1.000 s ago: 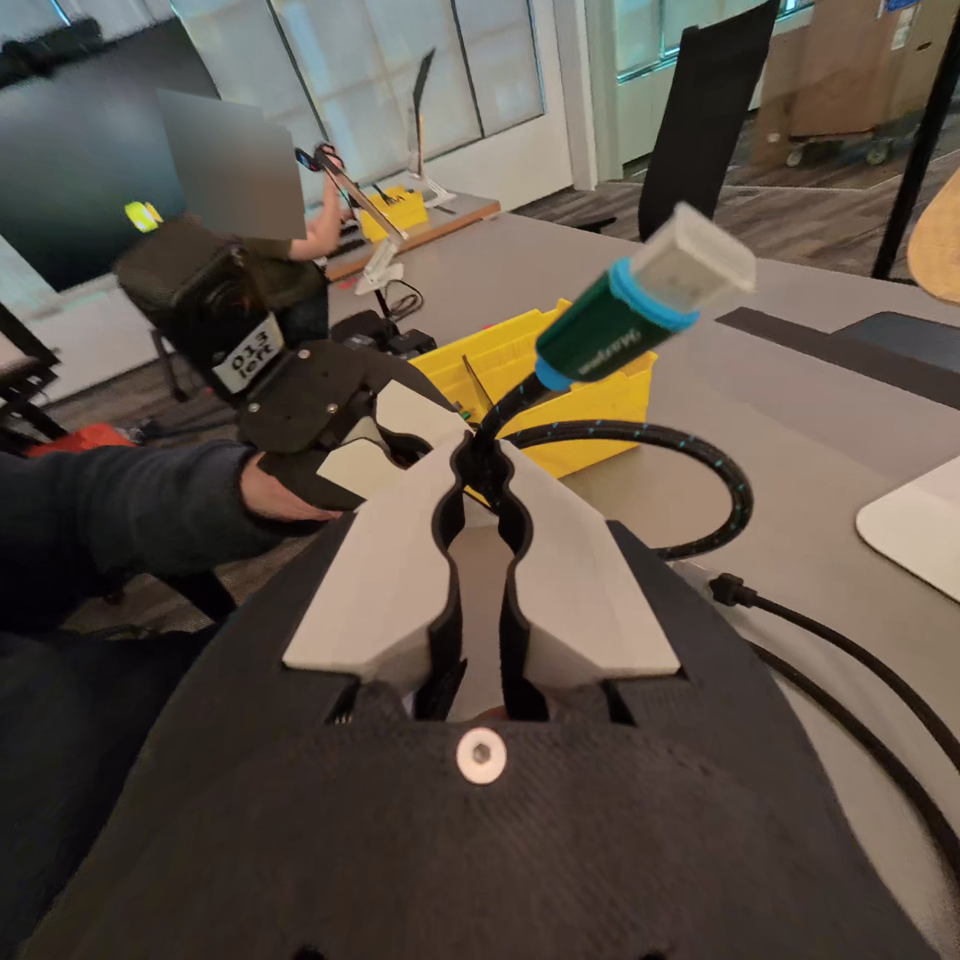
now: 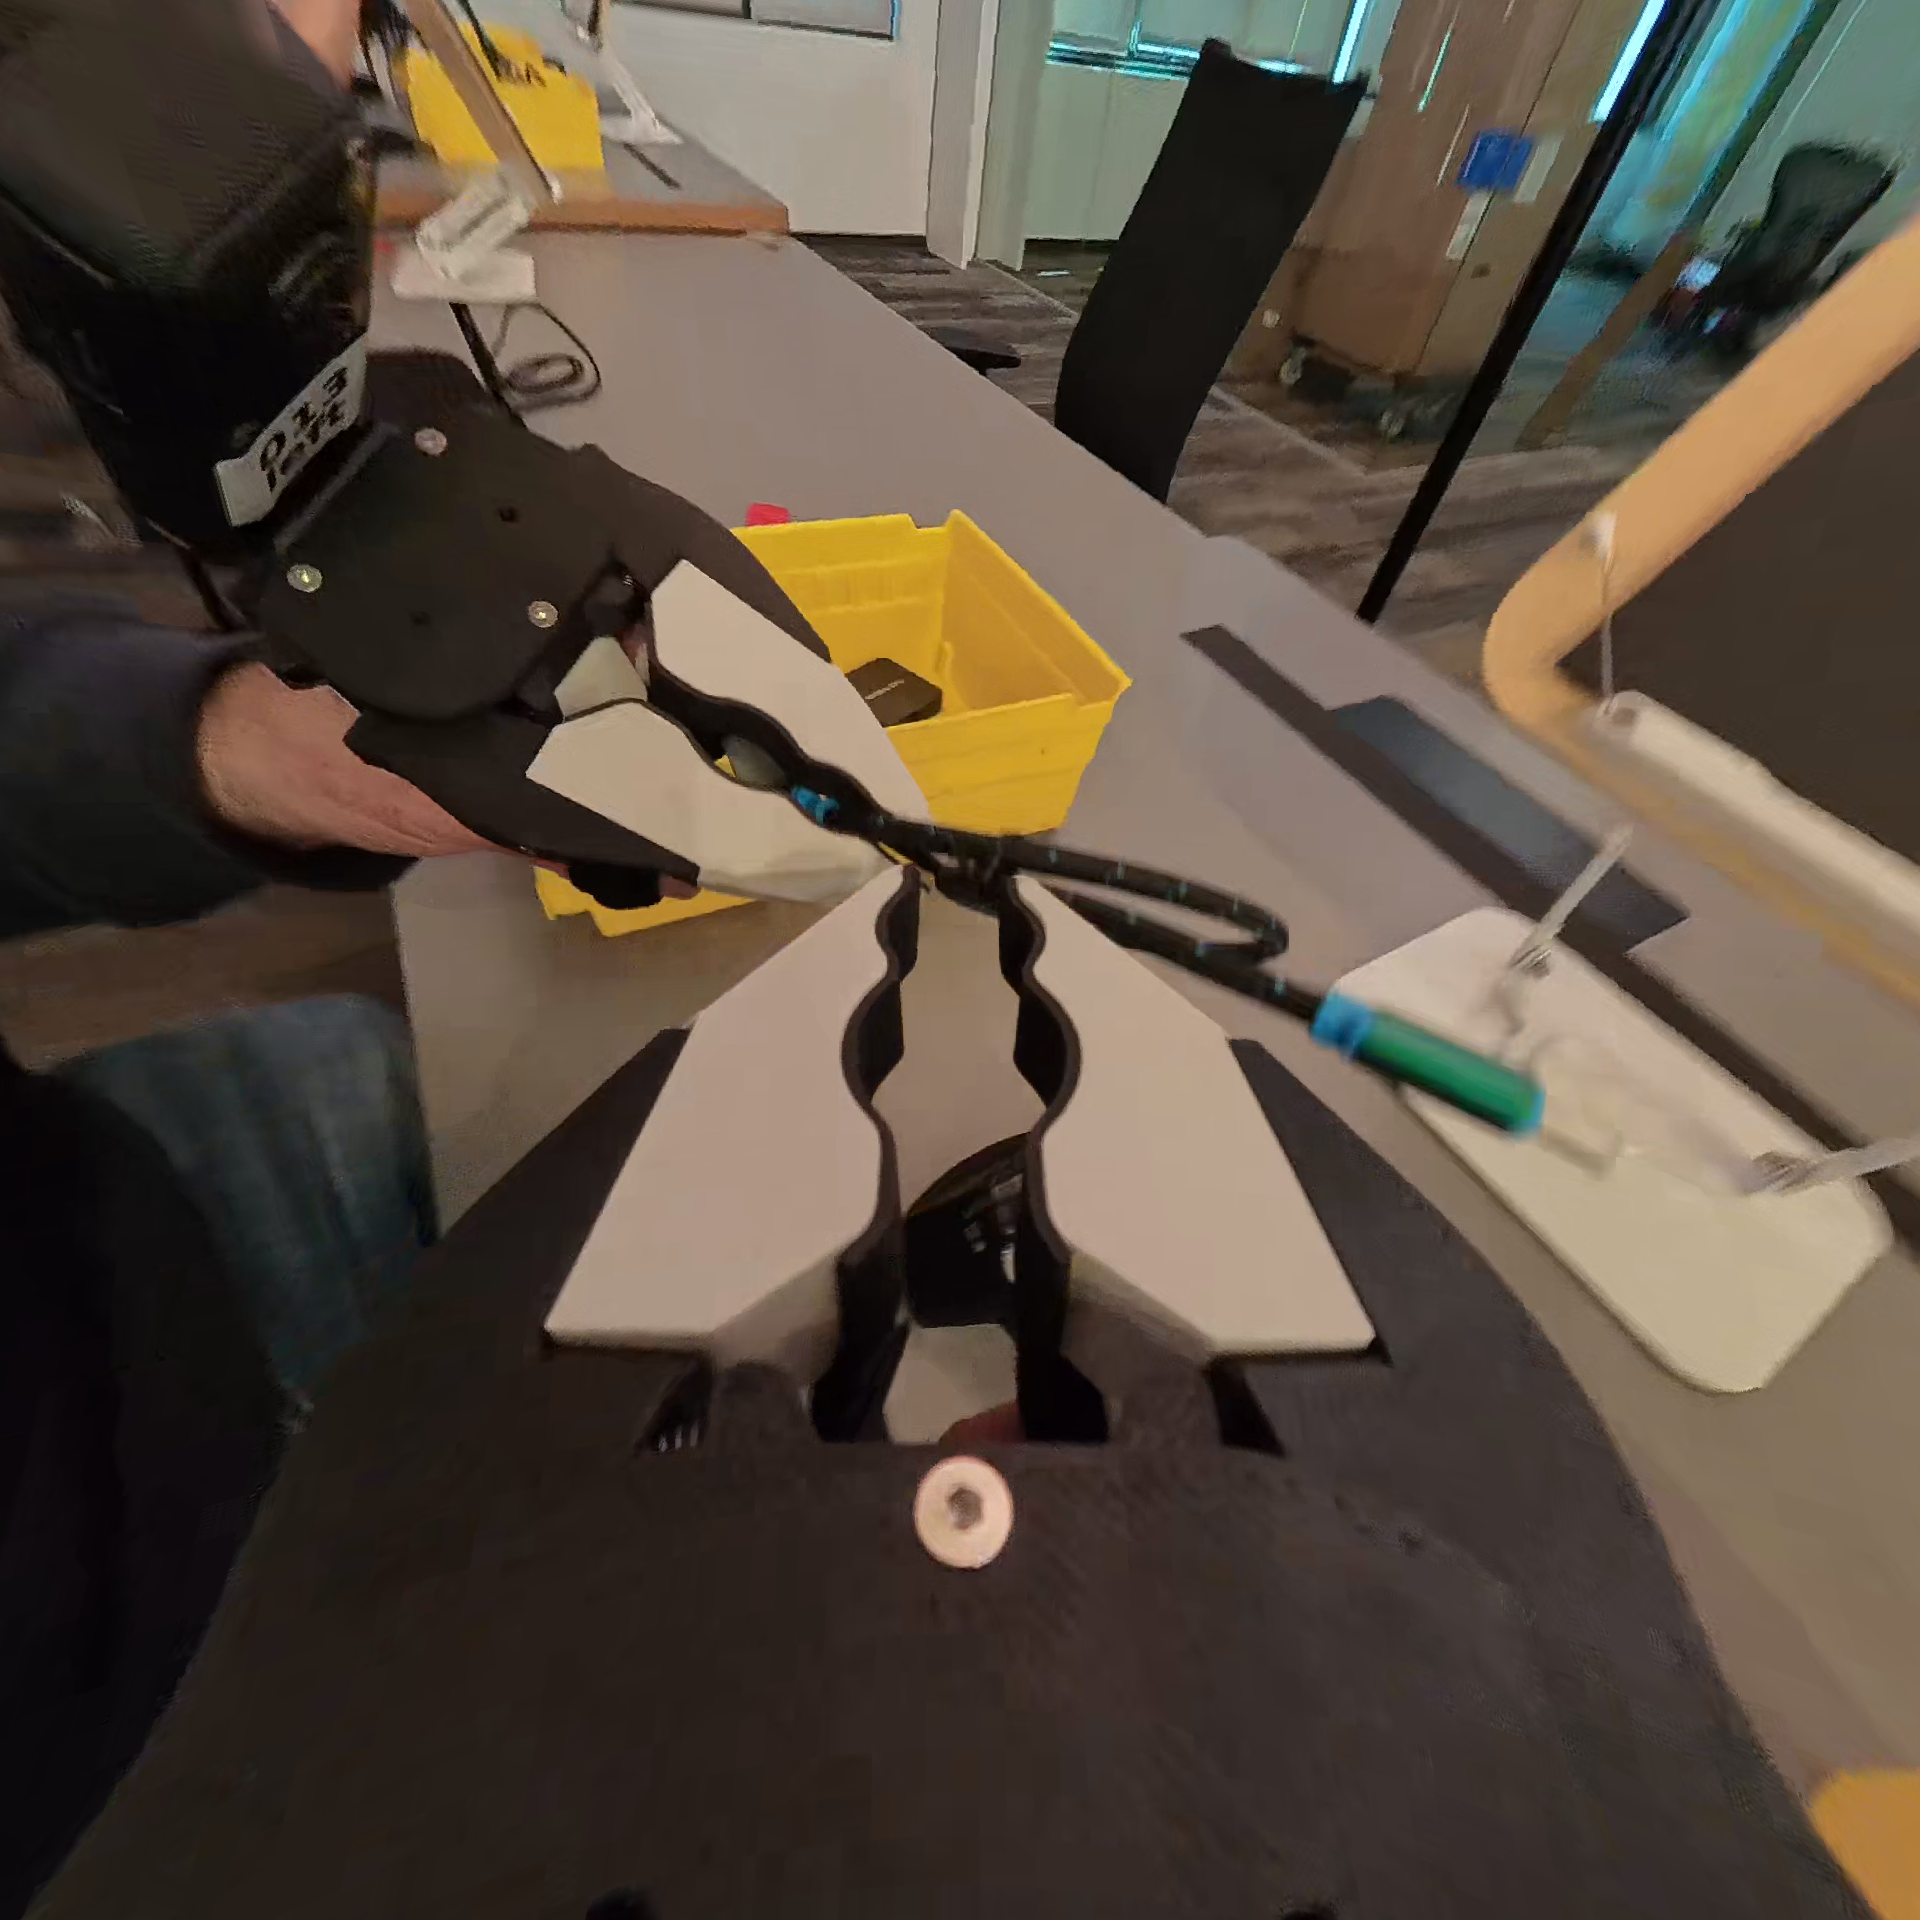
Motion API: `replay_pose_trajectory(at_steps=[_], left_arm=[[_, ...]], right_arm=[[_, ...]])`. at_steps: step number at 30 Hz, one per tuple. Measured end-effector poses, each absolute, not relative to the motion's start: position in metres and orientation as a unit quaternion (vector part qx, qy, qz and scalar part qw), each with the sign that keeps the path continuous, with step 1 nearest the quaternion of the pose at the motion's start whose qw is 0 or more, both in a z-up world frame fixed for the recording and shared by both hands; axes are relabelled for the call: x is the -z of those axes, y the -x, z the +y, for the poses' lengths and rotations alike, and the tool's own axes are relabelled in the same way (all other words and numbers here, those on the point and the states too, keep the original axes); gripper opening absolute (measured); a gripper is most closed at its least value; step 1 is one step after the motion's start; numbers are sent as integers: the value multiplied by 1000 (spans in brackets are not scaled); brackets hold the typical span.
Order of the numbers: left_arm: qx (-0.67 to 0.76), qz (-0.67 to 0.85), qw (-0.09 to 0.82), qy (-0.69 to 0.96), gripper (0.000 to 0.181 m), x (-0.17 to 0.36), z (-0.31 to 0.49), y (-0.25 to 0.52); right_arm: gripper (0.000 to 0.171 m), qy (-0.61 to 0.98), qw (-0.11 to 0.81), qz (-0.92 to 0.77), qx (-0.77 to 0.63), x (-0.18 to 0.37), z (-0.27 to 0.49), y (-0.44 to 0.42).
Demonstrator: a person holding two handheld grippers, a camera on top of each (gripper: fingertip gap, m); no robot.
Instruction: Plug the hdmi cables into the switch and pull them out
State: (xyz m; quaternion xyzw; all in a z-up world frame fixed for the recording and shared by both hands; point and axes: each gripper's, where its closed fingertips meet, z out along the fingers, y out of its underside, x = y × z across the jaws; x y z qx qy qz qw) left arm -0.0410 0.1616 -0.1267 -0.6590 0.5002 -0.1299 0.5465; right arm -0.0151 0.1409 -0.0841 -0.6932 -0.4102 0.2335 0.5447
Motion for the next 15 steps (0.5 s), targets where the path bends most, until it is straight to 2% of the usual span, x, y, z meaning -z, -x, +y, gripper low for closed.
replay_pose_trajectory(at_steps=[3,8,15], left_arm=[[113,509,546,656,5,125,157,37],[110,511,537,662,5,126,154,35],[146,503,519,675,5,128,150,31]], right_arm=[[17,683,553,-454,-149,89,144,20],[6,663,568,-478,-89,98,151,18],[5,612,581,-536,-4,103,151,15]])
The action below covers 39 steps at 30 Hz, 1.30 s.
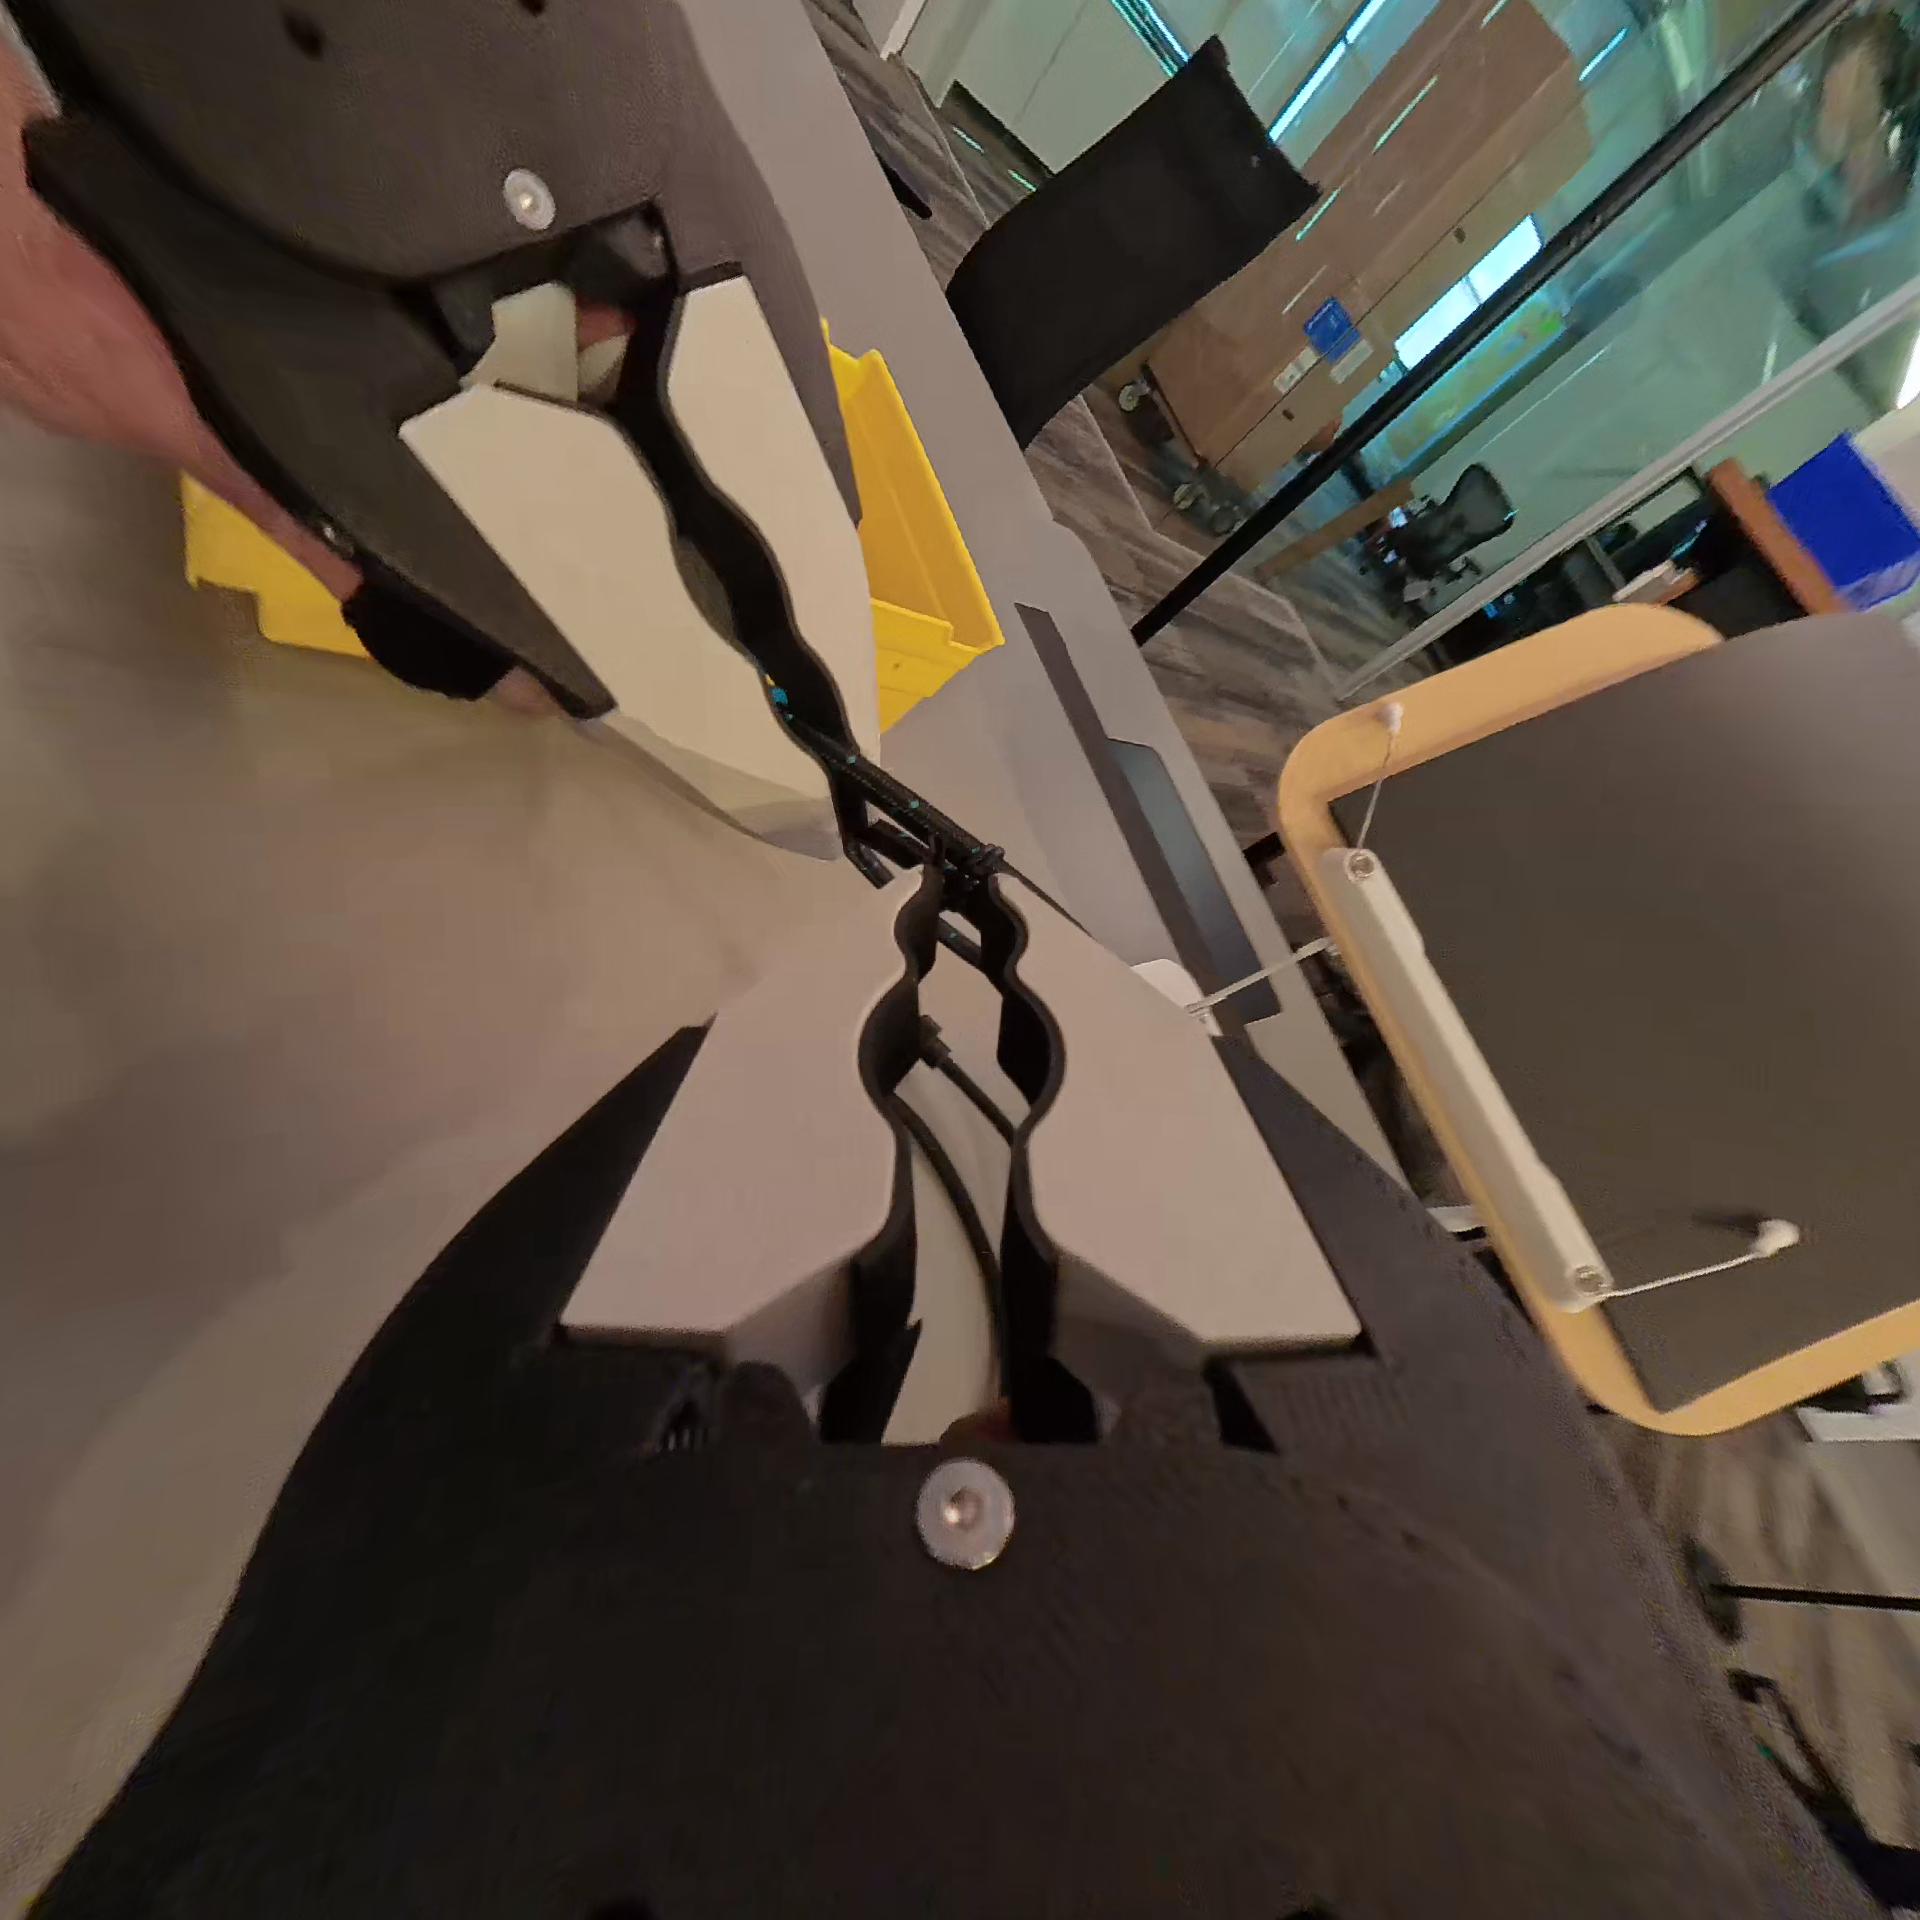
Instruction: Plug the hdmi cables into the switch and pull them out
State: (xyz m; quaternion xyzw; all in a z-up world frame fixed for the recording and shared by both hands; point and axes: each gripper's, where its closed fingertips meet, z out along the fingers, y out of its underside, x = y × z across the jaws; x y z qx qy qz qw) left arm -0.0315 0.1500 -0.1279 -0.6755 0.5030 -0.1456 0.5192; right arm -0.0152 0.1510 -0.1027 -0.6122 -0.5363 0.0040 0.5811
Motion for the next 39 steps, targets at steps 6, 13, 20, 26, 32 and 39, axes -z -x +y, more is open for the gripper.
replay_pose_trajectory(at_steps=[6,13,20,26,32,39], left_arm=[[147,497,532,670,5,124,151,32],[57,502,619,602,5,109,155,37],[50,497,639,586,5,104,154,39],[91,489,609,618,5,105,156,40],[120,492,587,632,4,105,148,33],[107,492,591,630,4,106,148,32]], right_arm=[[1,649,584,-473,-119,97,150,14],[0,649,496,-217,-534,76,142,14],[0,612,508,-185,-577,74,135,20],[21,617,645,-432,-126,77,138,15],[18,513,653,-534,158,76,140,20],[1,537,650,-519,141,77,141,17]])
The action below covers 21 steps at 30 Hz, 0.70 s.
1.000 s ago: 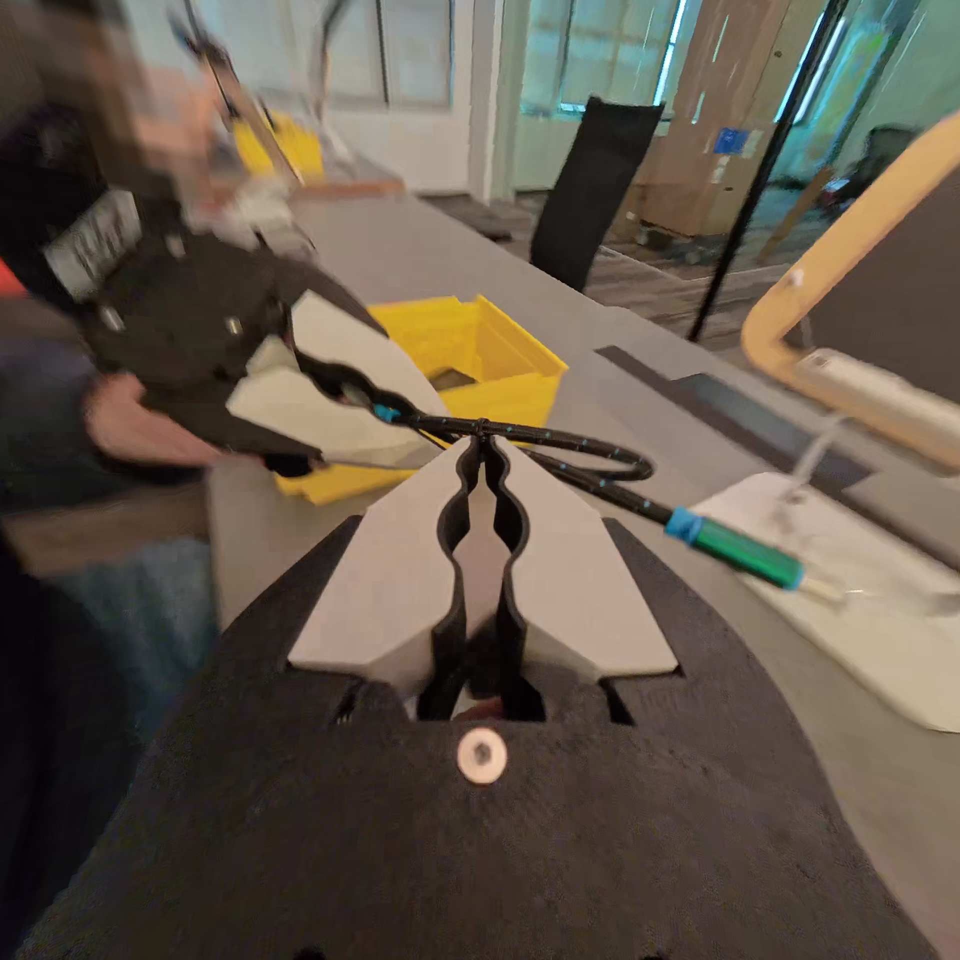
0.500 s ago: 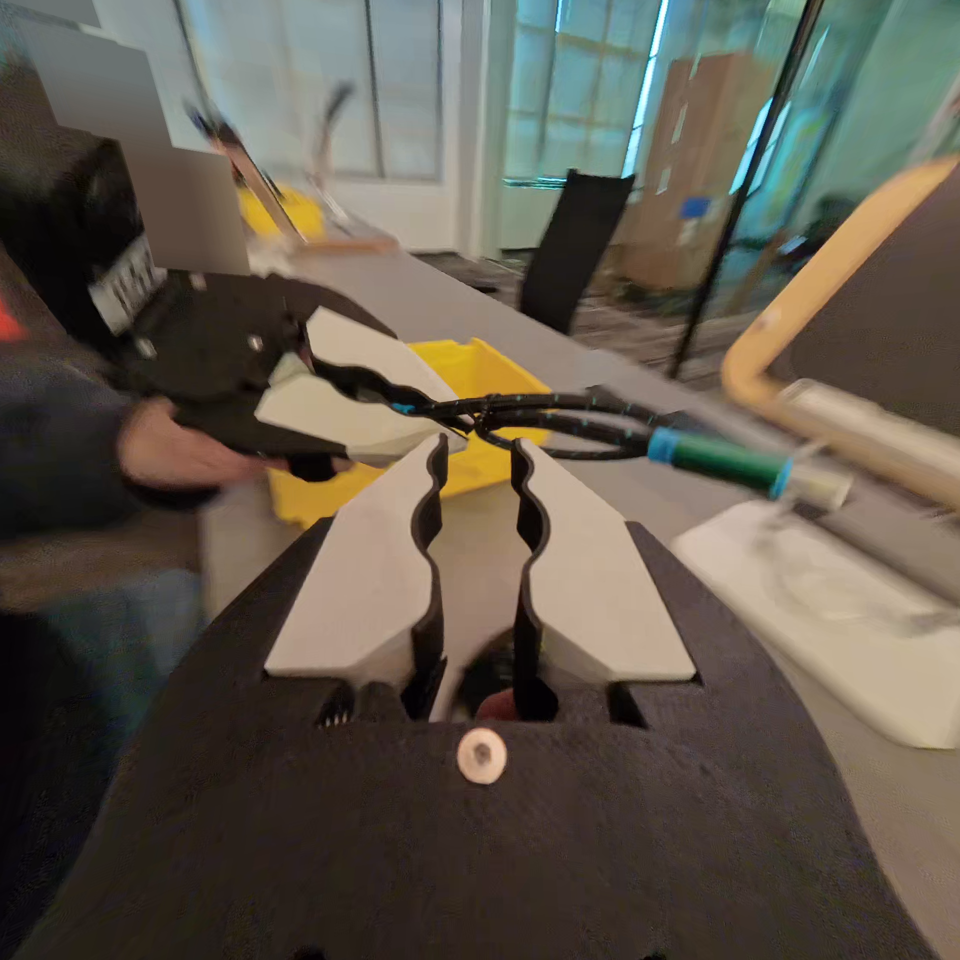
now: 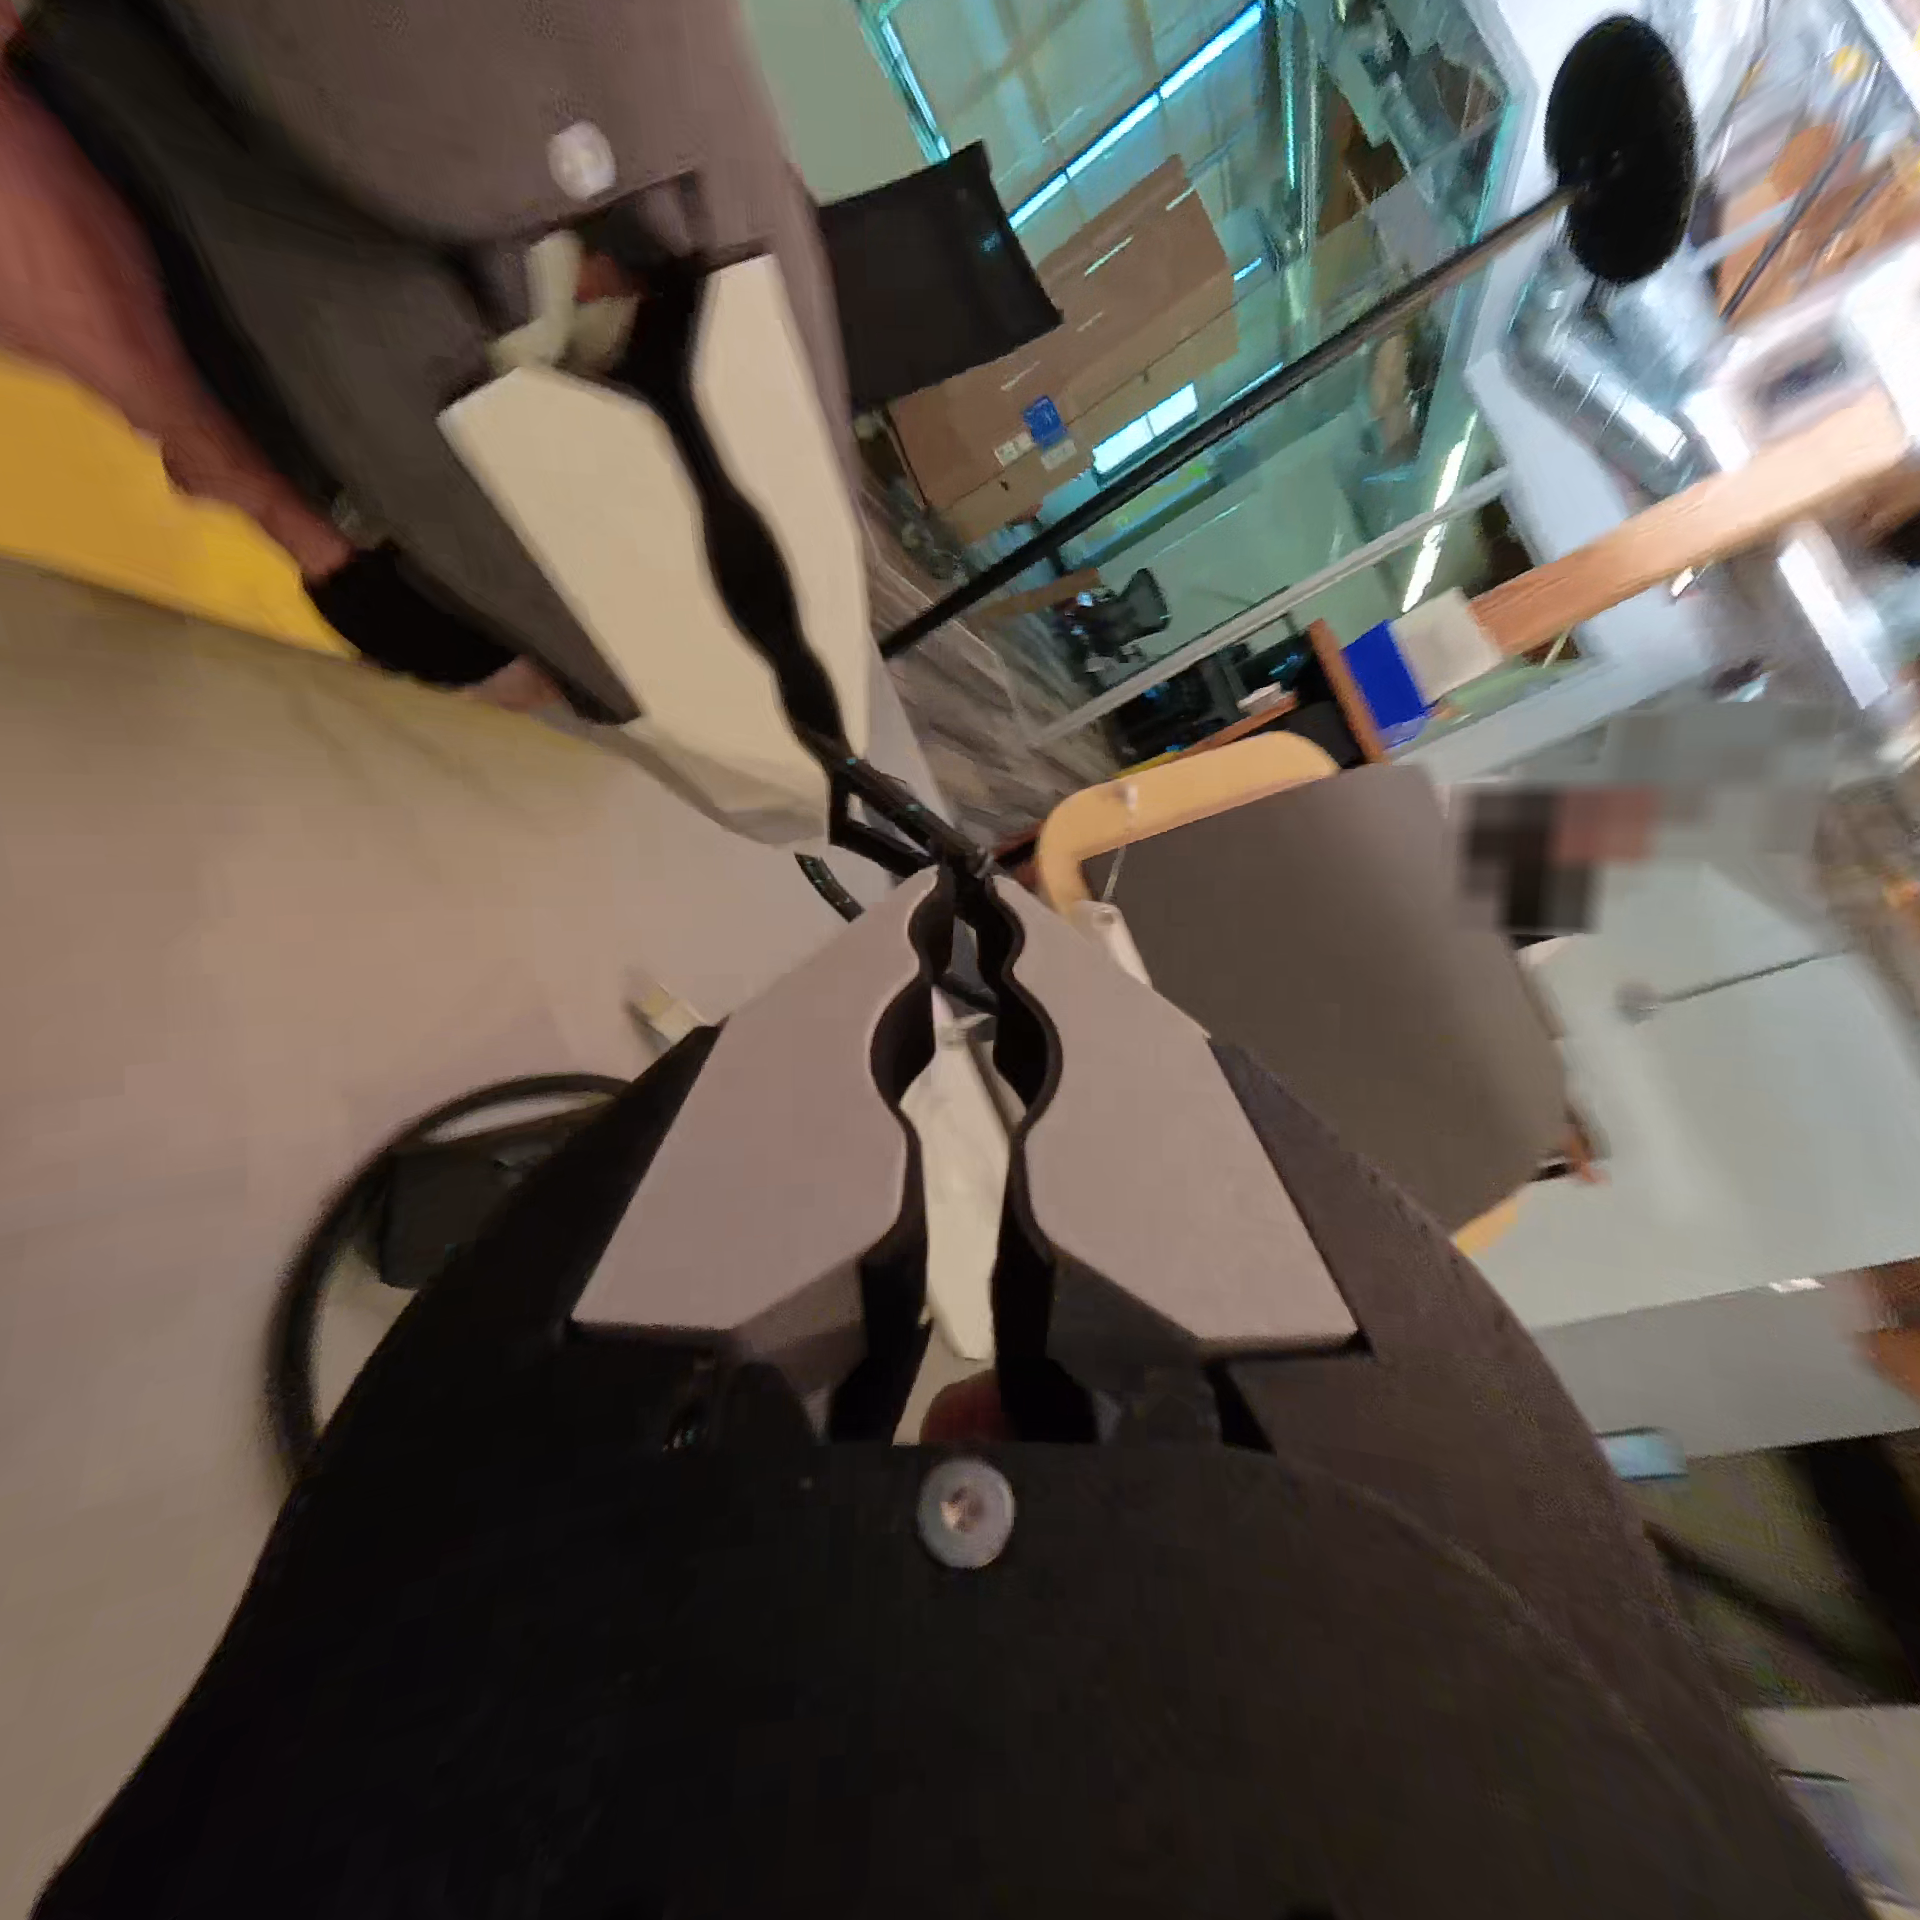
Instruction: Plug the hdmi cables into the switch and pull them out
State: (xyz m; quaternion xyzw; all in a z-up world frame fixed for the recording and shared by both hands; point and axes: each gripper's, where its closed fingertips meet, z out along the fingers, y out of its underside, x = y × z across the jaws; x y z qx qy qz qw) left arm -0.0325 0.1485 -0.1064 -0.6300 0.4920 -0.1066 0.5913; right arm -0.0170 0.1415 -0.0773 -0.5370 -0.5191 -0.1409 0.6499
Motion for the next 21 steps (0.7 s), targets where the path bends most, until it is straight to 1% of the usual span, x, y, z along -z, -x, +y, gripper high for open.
replay_pose_trajectory(at_steps=[3,6,9,10,12,13,14,17,19,21], left_arm=[[90,488,607,621,5,104,149,33],[68,482,625,610,5,99,149,34],[42,474,646,596,5,92,149,34],[31,474,650,594,5,92,149,34],[31,475,651,591,5,96,149,33],[37,475,650,592,5,98,148,33],[40,477,647,593,5,100,148,33],[41,484,638,598,5,101,148,31],[54,480,633,605,5,99,149,32],[62,480,627,610,5,98,150,34]], right_arm=[[1,605,660,-445,-30,73,140,16],[0,650,643,-317,-251,68,138,15],[0,629,558,-127,-527,62,137,11],[0,611,525,-78,-588,65,136,11],[0,587,492,-40,-642,71,131,16],[0,586,493,-37,-642,72,131,16],[0,596,519,-63,-609,73,132,16],[4,630,594,-192,-462,73,132,15],[11,641,641,-291,-306,73,133,12],[17,628,663,-369,-174,72,133,12]])
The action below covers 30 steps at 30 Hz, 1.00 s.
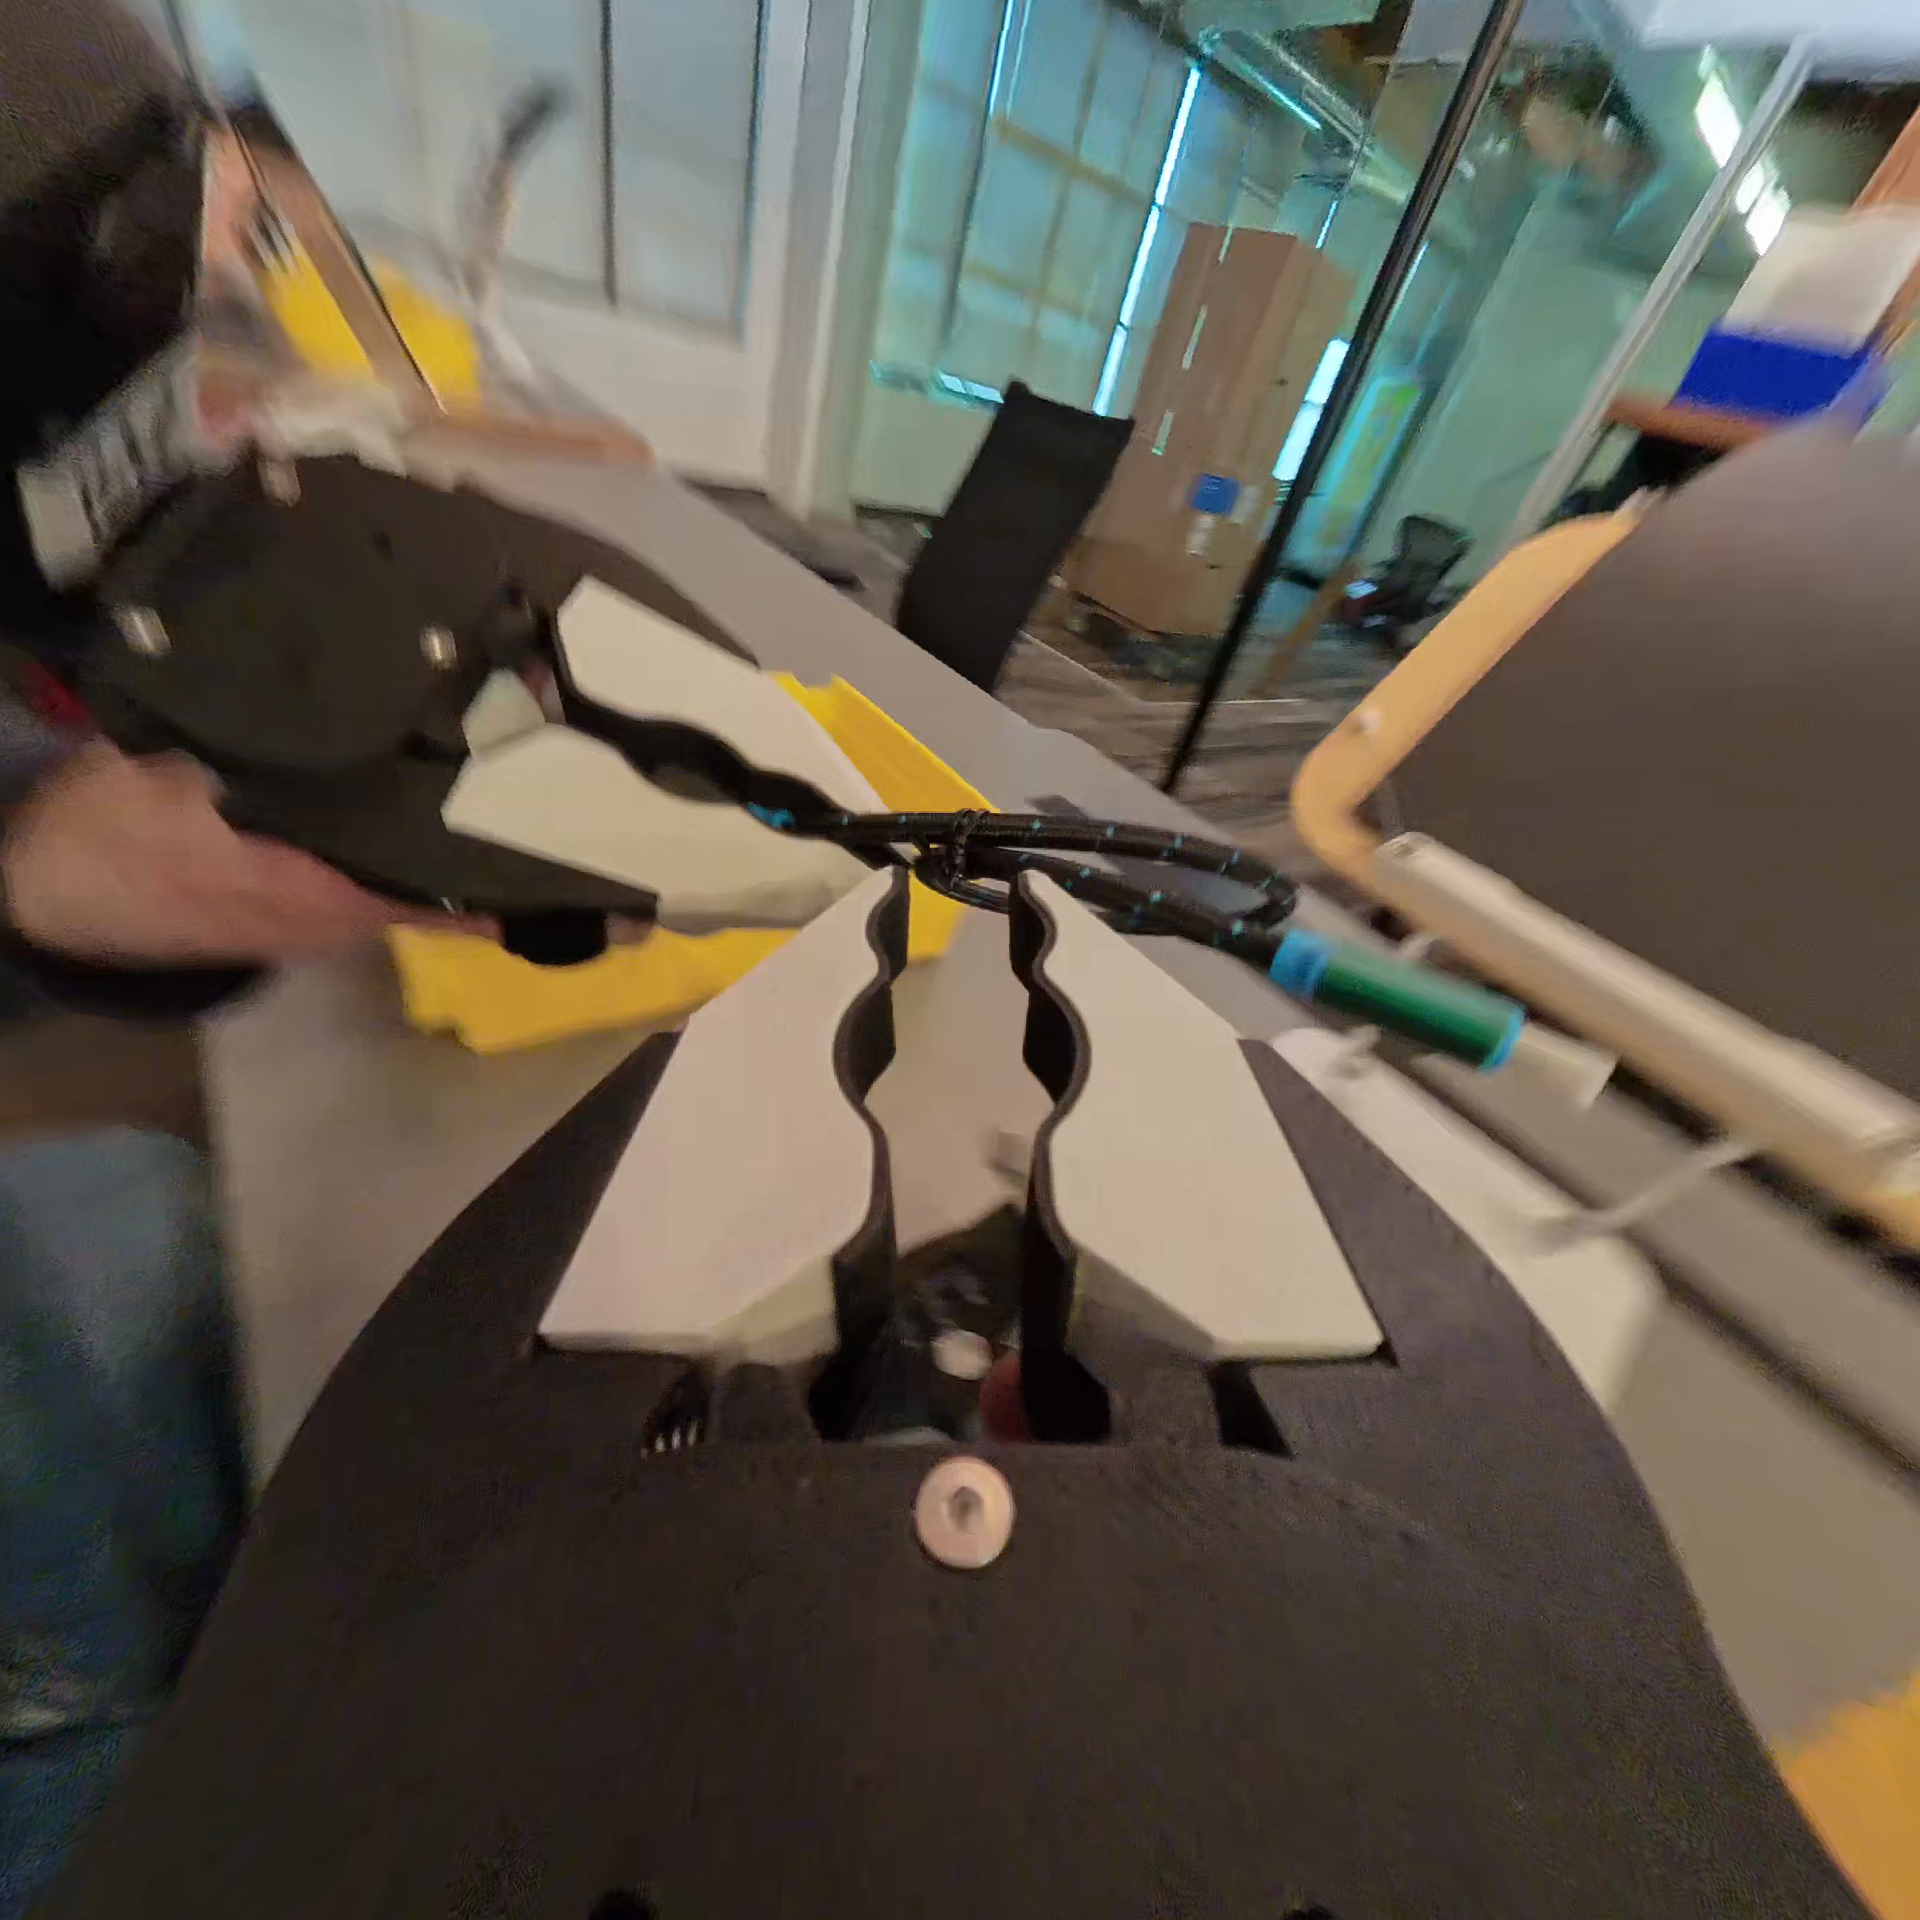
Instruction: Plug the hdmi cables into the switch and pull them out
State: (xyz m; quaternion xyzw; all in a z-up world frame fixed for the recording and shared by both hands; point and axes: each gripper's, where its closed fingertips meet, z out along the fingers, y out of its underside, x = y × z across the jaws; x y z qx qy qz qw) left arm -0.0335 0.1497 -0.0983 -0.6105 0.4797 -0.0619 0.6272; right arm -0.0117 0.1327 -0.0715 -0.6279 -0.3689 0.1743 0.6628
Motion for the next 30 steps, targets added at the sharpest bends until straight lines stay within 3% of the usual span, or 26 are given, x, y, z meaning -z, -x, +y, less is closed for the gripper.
replay_pose_trajectory(at_steps=[6,13,19,21,23,25,28,30], left_arm=[[75,490,607,621,5,103,146,29],[81,490,602,625,5,104,145,28],[73,486,618,614,5,98,145,28],[65,482,628,607,5,95,145,29],[50,478,642,598,5,92,146,30],[33,482,642,595,5,95,147,30],[38,483,639,598,5,103,147,29],[35,483,635,602,5,103,149,31]], right_arm=[[14,542,649,-516,139,79,136,15],[0,523,643,-520,206,78,140,11],[0,619,664,-418,-48,73,135,12],[0,653,646,-318,-234,69,133,15],[0,646,574,-166,-474,65,130,16],[0,612,502,-65,-607,71,129,17],[0,605,511,-72,-606,77,127,22],[0,632,559,-158,-512,81,127,23]])
